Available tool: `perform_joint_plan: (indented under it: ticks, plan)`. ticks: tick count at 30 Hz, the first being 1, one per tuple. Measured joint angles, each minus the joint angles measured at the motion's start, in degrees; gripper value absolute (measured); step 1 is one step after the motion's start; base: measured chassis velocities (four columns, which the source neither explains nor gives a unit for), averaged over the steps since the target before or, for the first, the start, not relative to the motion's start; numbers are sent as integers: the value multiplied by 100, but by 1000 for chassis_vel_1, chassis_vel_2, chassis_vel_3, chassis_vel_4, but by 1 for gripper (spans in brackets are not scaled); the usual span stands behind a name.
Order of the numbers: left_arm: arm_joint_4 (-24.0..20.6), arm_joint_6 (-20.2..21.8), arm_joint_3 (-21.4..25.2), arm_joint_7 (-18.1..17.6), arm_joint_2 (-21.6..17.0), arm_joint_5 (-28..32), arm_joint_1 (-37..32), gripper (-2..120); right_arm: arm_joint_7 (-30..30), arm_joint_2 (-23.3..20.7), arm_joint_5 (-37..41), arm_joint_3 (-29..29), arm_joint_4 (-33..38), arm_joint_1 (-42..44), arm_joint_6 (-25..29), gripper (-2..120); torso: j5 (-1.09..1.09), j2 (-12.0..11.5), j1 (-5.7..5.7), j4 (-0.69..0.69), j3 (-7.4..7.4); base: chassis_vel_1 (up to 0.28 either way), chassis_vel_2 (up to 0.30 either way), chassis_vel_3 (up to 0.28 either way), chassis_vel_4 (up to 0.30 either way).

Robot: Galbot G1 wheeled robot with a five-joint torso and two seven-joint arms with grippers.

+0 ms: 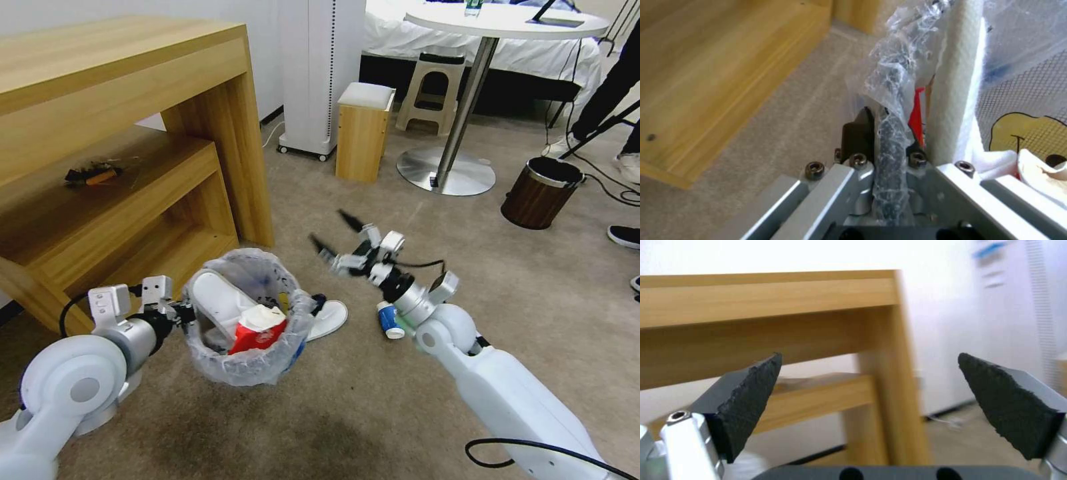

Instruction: Pick up the trash bin and place the garbage on the floor into it.

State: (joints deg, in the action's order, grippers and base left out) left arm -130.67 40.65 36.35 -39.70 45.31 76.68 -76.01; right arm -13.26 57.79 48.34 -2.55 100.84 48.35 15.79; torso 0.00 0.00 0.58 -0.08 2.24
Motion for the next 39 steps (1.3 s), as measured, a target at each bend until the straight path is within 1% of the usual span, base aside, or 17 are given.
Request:
perform_joint_plan:
  ticks: [1, 2, 4, 8, 12, 23, 33, 39]
  plan:
    - [0, 0, 0, 0, 0, 0, 0, 0, 0, 0, 0, 0, 0, 0, 0, 100, 0, 0, 0, 0, 0, 0, 0, 0, 0]
    - [-1, 0, 58, -47, 31, -2, -16, 0, 130, -33, -52, -96, -3, 65, -5, 100, 0, 0, 0, 0, 0, 0, 0, 0, 0]
    - [-4, 0, 158, -193, 112, 16, -26, 0, 247, -86, -164, -267, -43, 189, 23, 100, 0, 0, 0, -1, 0, 0, 0, 0, 0]
    - [9, -1, 251, -329, 190, 70, -55, 0, 301, -146, -268, -470, -123, 351, 109, 100, 0, 0, 0, -1, 0, 0, 0, 0, 0]
    - [43, -1, 353, -346, 186, 104, -93, 0, 302, -178, -378, -650, -279, 460, 269, 100, 0, 0, 0, 0, 0, 0, 0, 0, 0]
    - [50, -43, 617, -340, 154, 179, -181, 0, 316, -225, -394, -1011, -403, 718, 420, 100, 0, 0, 0, 0, 0, 0, 0, 0, 0]
    - [25, -62, 596, -317, 147, 182, -169, 0, 283, -180, -275, -1083, -457, 796, 475, 100, 0, 0, 0, 0, 0, 0, 0, 0, 0]
    - [13, -62, 577, -309, 159, 290, -154, 0, 252, -165, -251, -1084, -495, 801, 509, 100, 0, 0, 0, 0, 0, 0, 0, 0, 0]
